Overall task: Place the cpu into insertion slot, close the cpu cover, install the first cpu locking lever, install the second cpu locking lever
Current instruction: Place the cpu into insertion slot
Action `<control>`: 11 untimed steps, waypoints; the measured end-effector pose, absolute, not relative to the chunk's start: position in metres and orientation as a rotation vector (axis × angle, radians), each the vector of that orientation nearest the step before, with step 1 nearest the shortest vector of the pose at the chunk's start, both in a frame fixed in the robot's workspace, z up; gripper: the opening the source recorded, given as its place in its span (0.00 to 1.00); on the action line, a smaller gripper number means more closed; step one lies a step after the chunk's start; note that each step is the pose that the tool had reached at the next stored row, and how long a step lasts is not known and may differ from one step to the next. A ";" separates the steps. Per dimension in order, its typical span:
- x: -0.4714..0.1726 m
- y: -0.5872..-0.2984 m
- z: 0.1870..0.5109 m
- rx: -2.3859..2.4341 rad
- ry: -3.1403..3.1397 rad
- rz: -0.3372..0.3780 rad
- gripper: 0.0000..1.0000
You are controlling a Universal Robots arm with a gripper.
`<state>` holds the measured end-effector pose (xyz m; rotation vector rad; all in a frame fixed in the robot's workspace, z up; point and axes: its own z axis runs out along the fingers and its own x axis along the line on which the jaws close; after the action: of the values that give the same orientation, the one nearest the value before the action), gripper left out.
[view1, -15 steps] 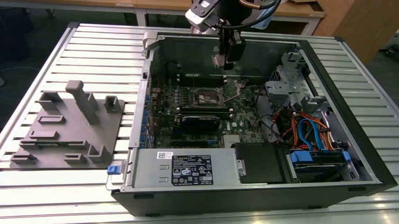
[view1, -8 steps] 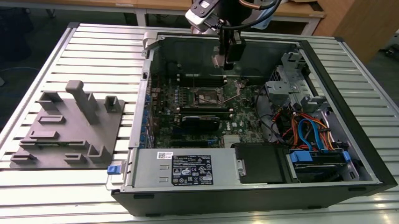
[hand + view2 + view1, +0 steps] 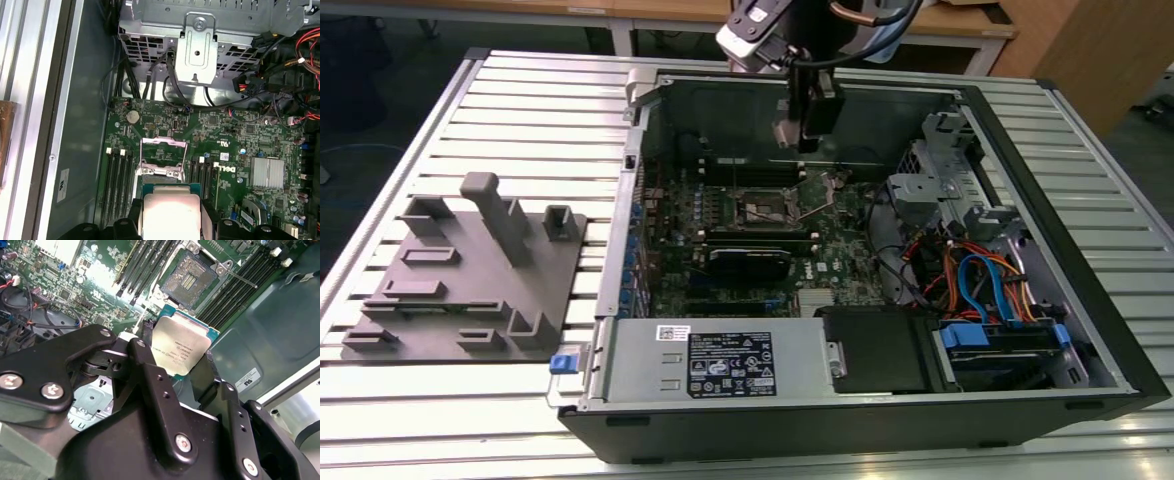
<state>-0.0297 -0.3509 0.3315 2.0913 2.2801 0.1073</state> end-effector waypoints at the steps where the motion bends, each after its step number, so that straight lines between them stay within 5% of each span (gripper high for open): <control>1: -0.030 -0.351 0.330 2.093 2.279 0.107 0.54; 11: -0.032 -0.351 0.313 2.122 2.251 0.106 0.54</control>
<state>-0.0317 -0.3509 0.3127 2.1216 2.2508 0.1064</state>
